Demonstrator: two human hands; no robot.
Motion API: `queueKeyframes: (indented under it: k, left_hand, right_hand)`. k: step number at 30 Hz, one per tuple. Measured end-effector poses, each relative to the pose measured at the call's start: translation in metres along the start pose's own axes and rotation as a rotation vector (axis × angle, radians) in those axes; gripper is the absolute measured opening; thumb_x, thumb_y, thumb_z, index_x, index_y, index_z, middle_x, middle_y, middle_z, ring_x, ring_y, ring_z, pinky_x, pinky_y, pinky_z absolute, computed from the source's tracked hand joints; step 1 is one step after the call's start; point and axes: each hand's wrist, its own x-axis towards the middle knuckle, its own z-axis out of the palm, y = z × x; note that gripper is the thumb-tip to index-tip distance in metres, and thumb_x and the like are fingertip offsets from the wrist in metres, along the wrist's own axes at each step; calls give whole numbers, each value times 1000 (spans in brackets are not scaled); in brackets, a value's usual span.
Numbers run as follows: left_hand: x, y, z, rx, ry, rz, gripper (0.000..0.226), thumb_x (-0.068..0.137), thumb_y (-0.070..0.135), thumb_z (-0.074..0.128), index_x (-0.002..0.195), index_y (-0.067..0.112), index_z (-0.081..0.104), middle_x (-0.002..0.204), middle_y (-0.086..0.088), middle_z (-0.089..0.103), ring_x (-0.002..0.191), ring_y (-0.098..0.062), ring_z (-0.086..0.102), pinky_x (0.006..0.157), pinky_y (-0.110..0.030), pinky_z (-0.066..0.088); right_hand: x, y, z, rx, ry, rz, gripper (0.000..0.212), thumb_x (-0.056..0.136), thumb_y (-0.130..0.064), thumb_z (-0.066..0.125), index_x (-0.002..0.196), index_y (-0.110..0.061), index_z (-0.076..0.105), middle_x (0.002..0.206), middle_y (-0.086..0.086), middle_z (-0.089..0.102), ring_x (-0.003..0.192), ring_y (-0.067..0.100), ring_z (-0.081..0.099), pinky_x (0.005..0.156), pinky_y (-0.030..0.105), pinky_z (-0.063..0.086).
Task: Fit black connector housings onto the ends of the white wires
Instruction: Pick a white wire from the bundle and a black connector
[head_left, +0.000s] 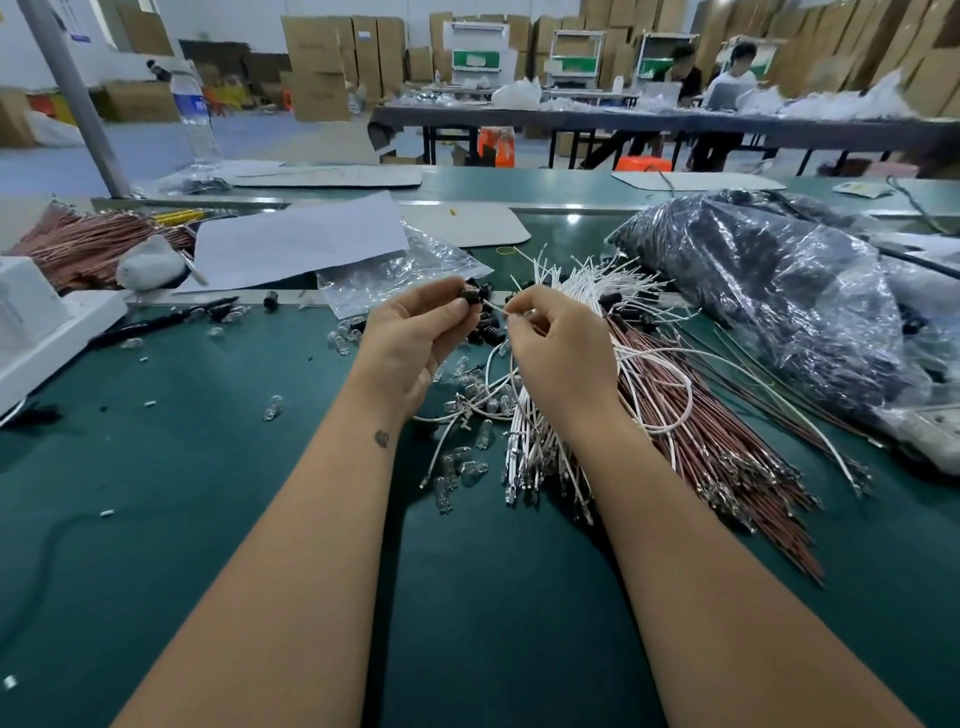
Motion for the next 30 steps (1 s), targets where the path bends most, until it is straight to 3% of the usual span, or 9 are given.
queueKeyframes:
  k: [4,12,20,25,28,30]
  left_hand:
    - [1,1,-1,47,-24,22,32,86,-15,54,108,9,58,88,-6,73,83,-19,71,77,-26,58]
    - [-5,0,4,219,-149,41,42,81,-19,59,112,10,59,90,-4,73,83,-15,71,74,-22,56]
    - [-8,-1,4,380,-169,117,50,77,-23,61,111,14,62,90,-4,72,82,-15,70,81,-23,55]
    - [-9,-3,9,511,-56,227,43,73,-18,70,109,5,64,90,-6,72,78,-11,68,76,-24,57]
    - [-11,-2,12,562,-67,246,44,74,-14,72,109,10,64,92,-5,72,82,-14,65,80,-23,56]
    - [-11,-1,12,596,-92,216,40,82,-12,64,110,16,64,94,-2,71,82,-7,64,77,-18,52]
  right_hand:
    - [1,0,-1,50,18,11,13,92,-17,55,89,-22,66,60,-11,56,52,9,52,51,26,41]
    - [1,2,-1,61,32,-10,8,94,-16,56,92,-18,64,66,-15,55,61,3,53,57,23,41]
    - [1,1,0,112,26,-63,23,90,4,54,106,-13,57,74,-9,58,61,-7,52,55,5,35]
    - [2,-1,-1,37,-10,-74,19,92,-2,53,104,-11,66,81,-2,64,68,2,55,60,6,38]
    - [3,-4,-1,-16,-12,-101,16,92,-6,56,103,-9,68,94,4,68,88,16,60,72,16,39]
    - [3,-5,-2,-24,-11,-101,15,91,-4,57,102,-8,66,97,6,68,93,19,61,76,20,40]
